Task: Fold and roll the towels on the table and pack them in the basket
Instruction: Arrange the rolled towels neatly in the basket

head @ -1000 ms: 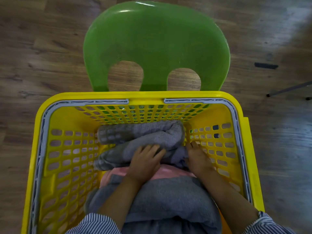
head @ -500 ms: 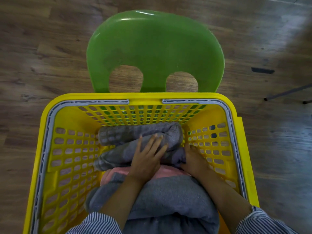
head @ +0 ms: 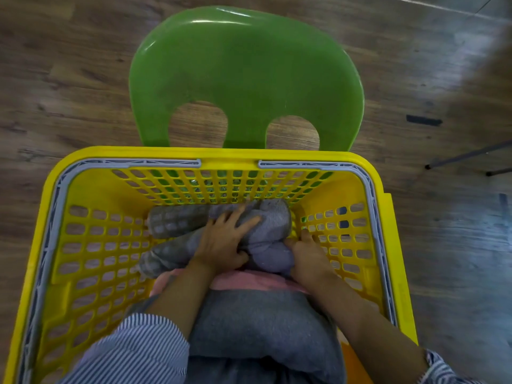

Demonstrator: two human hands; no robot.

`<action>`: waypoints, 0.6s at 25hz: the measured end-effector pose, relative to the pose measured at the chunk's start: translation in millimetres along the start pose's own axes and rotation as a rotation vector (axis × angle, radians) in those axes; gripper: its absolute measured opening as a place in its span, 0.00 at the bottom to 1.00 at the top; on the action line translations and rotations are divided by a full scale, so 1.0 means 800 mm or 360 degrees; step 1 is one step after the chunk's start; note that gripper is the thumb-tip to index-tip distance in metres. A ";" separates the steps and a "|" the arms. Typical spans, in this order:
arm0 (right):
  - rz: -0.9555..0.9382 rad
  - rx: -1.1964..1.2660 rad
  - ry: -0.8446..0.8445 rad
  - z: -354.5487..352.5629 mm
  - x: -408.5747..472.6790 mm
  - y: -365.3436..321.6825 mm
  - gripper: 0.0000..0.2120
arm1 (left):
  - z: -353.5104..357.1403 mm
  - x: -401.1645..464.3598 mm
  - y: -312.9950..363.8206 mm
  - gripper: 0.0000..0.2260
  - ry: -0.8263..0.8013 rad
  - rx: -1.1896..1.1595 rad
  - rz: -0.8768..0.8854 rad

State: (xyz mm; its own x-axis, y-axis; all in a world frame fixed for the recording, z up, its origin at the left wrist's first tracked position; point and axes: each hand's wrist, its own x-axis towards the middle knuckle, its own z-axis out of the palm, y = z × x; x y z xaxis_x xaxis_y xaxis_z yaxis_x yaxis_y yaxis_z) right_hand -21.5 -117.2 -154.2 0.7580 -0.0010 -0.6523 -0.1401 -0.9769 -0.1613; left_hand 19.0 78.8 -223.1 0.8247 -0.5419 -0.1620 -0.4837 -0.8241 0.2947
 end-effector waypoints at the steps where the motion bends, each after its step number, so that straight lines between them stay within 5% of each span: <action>1: 0.0011 0.0016 -0.0014 0.000 -0.002 0.000 0.22 | -0.004 0.007 -0.010 0.44 -0.0064 -0.0048 0.0015; 8: -0.0016 0.0306 -0.0079 0.008 -0.008 0.006 0.27 | -0.026 0.041 -0.011 0.43 -0.0743 -0.0294 -0.0194; 15: 0.0016 0.0305 -0.0047 0.004 -0.013 0.007 0.27 | -0.009 0.031 -0.002 0.33 -0.0331 0.0188 0.0028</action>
State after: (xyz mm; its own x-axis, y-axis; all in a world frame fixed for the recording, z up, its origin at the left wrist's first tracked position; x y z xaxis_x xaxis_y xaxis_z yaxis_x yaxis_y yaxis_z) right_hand -32.1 -121.8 -150.5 0.7372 -0.0015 -0.6757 -0.2686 -0.9182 -0.2911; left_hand 42.3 67.8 -220.6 0.7436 -0.5684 -0.3521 -0.5384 -0.8213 0.1887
